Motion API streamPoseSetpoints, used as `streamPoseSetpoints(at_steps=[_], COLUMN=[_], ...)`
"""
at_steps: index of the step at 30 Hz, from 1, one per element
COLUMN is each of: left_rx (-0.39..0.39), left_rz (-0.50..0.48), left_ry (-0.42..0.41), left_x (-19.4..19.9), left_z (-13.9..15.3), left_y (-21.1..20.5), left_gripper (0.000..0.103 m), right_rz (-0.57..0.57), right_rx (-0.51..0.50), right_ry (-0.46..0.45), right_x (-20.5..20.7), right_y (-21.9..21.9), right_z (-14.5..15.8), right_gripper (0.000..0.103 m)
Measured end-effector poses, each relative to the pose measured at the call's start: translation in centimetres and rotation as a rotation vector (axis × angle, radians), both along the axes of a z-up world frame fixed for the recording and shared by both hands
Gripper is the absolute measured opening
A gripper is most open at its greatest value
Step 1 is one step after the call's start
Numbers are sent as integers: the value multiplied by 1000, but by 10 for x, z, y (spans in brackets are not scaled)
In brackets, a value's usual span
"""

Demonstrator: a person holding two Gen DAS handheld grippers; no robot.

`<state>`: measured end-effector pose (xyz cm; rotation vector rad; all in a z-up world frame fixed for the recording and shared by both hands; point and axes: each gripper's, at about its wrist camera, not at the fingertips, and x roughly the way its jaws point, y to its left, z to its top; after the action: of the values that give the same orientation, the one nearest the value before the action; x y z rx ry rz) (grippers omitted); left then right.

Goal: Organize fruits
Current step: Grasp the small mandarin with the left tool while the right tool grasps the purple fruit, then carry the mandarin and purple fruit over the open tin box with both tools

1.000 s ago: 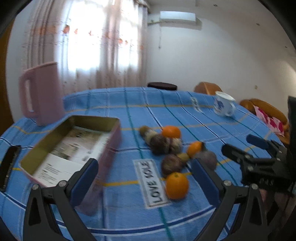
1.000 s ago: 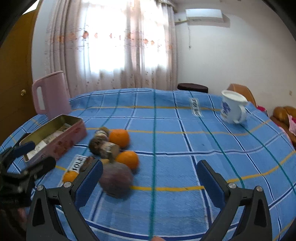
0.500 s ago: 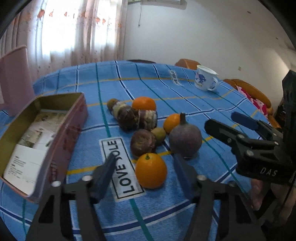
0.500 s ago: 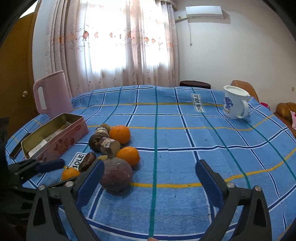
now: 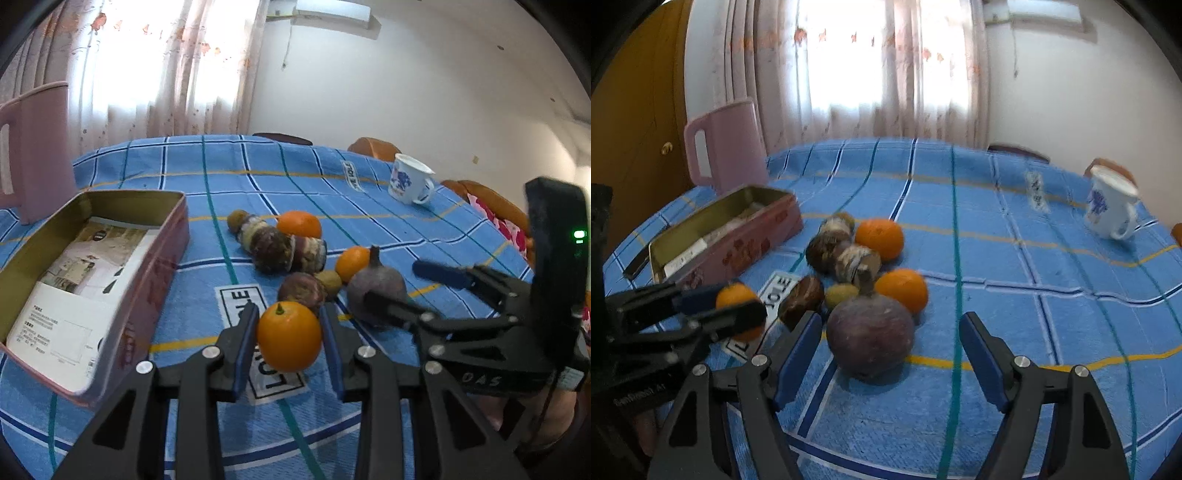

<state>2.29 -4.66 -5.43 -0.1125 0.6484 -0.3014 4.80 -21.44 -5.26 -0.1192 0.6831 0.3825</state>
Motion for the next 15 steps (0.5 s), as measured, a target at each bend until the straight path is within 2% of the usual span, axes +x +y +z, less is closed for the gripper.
streamPoseSetpoints(at_steps=[2,4,15], left_rx=[3,3,30], left_rz=[-2,2,40], left_ry=[-1,-11,-98], left_x=[0,-2,-11], left_z=[0,1,10], left_y=[-1,0,5], left_gripper=[36,36,36], right_rz=[26,56,58], right_rx=[6,24,27], right_ry=[36,32,-98], right_x=[5,3,-17], right_y=[2,3,1], right_z=[-4,-4,6], right_gripper=[66,54,54])
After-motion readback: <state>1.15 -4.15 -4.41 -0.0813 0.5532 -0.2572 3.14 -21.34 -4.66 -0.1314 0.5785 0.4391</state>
